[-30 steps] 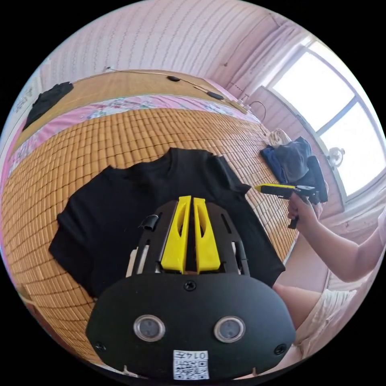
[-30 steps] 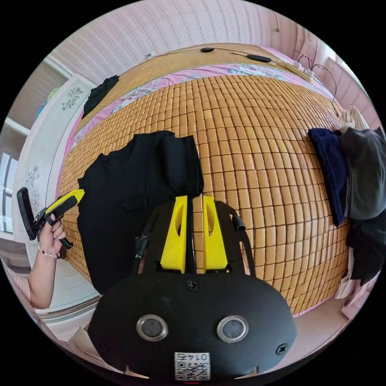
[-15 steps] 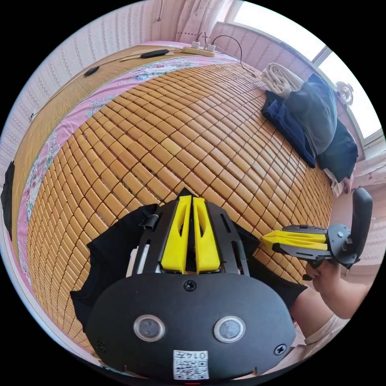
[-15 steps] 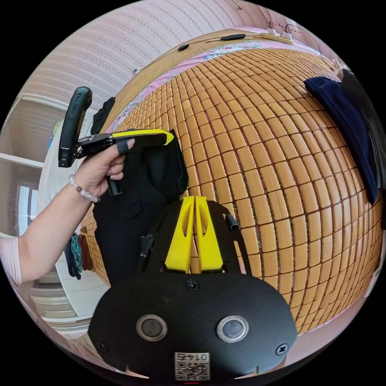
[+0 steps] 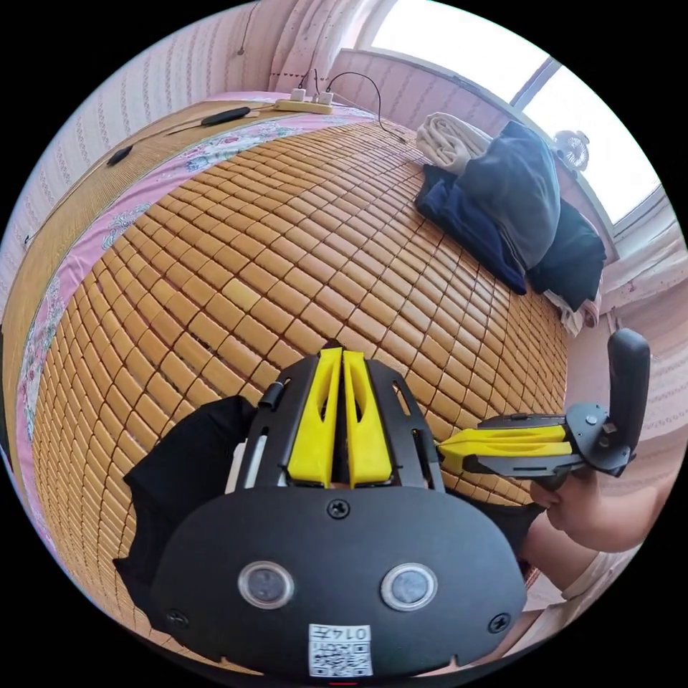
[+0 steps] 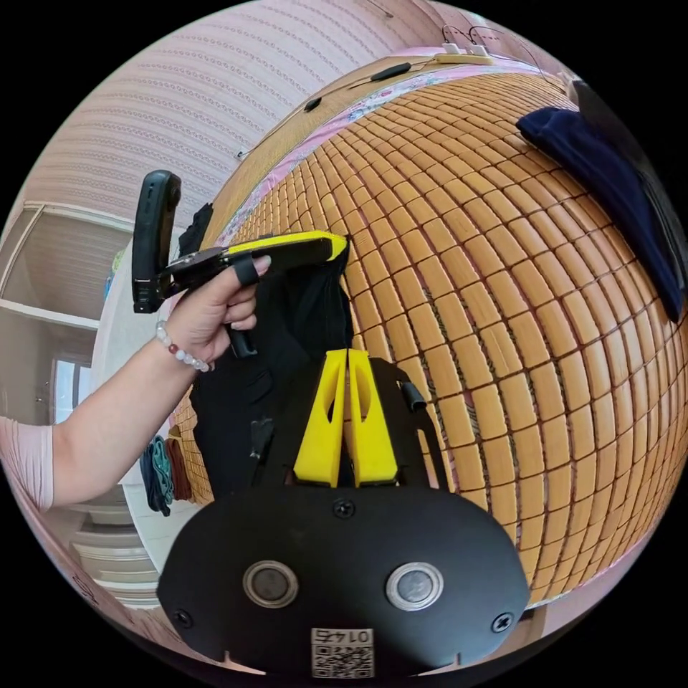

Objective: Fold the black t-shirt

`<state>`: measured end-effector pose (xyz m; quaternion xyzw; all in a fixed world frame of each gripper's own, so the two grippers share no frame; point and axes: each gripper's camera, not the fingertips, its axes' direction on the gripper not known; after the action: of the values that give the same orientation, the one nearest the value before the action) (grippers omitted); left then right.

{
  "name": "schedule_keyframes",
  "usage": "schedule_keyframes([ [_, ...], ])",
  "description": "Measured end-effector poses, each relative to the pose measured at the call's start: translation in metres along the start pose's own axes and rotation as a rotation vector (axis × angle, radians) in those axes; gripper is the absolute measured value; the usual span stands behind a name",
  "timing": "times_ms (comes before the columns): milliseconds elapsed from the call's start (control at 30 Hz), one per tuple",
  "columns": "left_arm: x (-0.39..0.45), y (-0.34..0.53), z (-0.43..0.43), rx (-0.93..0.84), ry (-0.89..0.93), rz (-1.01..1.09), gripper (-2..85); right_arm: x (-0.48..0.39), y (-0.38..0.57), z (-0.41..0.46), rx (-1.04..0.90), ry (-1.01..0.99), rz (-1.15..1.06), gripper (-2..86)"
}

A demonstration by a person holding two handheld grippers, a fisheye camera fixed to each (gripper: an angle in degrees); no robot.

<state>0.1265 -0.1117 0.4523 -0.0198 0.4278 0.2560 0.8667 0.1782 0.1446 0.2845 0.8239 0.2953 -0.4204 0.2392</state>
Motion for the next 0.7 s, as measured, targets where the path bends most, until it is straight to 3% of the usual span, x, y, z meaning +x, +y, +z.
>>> schedule_keyframes([
  [200,-0.022,0.018,-0.035,0.071,0.007,-0.098,0.1,-0.013,0.017,0.005,-0.020,0.053,-0.014,-0.1],
  [400,-0.042,0.136,-0.128,0.293,0.006,-0.305,-0.4,-0.048,0.038,-0.009,-0.089,0.151,-0.195,0.0],
  [700,-0.076,0.387,-0.198,0.330,-0.204,-0.985,-0.9,-0.197,0.060,0.065,-0.260,0.080,-0.674,0.2],
])
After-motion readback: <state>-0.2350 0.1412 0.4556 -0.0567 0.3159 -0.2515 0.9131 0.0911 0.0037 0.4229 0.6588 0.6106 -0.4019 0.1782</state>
